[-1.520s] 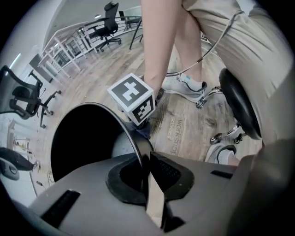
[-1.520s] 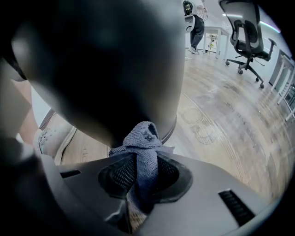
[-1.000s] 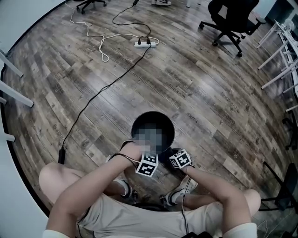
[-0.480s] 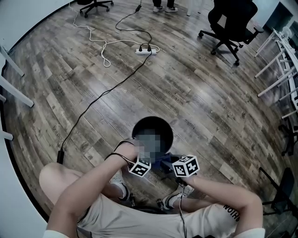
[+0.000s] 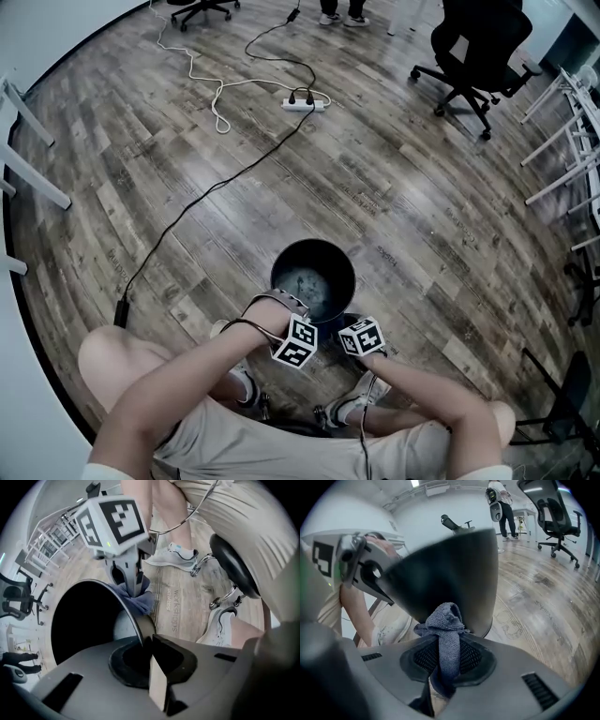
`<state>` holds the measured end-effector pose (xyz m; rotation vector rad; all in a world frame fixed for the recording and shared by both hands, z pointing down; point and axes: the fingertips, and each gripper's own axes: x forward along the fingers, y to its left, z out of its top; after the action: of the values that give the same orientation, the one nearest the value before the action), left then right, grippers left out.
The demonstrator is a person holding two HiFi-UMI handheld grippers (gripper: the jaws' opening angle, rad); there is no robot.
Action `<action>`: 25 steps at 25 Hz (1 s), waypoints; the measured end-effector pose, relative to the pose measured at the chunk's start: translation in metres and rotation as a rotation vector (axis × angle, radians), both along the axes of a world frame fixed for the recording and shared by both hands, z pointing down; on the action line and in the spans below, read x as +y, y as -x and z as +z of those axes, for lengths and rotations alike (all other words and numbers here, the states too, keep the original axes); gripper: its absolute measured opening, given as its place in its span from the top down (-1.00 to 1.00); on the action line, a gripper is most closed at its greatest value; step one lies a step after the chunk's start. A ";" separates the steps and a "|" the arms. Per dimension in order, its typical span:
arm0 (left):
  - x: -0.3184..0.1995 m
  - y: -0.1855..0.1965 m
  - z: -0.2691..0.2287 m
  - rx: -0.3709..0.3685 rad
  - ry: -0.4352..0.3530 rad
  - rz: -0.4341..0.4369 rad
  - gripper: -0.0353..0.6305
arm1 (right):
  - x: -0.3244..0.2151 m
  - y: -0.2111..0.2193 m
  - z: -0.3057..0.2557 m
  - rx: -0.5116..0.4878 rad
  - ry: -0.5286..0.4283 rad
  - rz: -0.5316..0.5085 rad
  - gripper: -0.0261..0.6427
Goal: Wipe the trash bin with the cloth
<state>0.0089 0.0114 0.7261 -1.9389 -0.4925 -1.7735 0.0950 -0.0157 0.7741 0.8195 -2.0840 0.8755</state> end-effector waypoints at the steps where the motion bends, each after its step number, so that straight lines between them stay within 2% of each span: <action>1: 0.000 -0.001 0.000 0.000 0.000 -0.013 0.80 | -0.001 0.000 0.014 0.011 -0.002 -0.006 0.68; 8: 0.001 -0.010 0.002 0.009 0.009 -0.074 0.80 | -0.002 -0.001 0.099 0.052 0.043 0.019 0.68; 13: 0.001 -0.015 0.002 0.016 -0.014 -0.074 0.79 | 0.000 -0.003 0.113 -0.018 0.113 0.109 0.68; 15: 0.002 -0.011 0.000 0.018 -0.008 -0.073 0.79 | 0.004 -0.003 0.102 -0.024 0.143 0.133 0.68; 19: 0.002 0.001 -0.011 0.019 0.012 -0.065 0.56 | 0.021 -0.011 0.058 -0.031 0.205 0.173 0.68; 23: -0.019 0.027 -0.008 -0.018 -0.088 -0.007 0.49 | 0.045 0.001 -0.009 -0.049 0.208 0.064 0.68; 25: -0.022 0.033 -0.004 -0.021 -0.107 0.002 0.47 | 0.050 0.010 -0.049 -0.074 0.181 0.029 0.68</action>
<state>-0.0244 -0.0110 0.7225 -1.8480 -0.3980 -1.7834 0.0846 0.0343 0.7255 0.7319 -2.0244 1.1076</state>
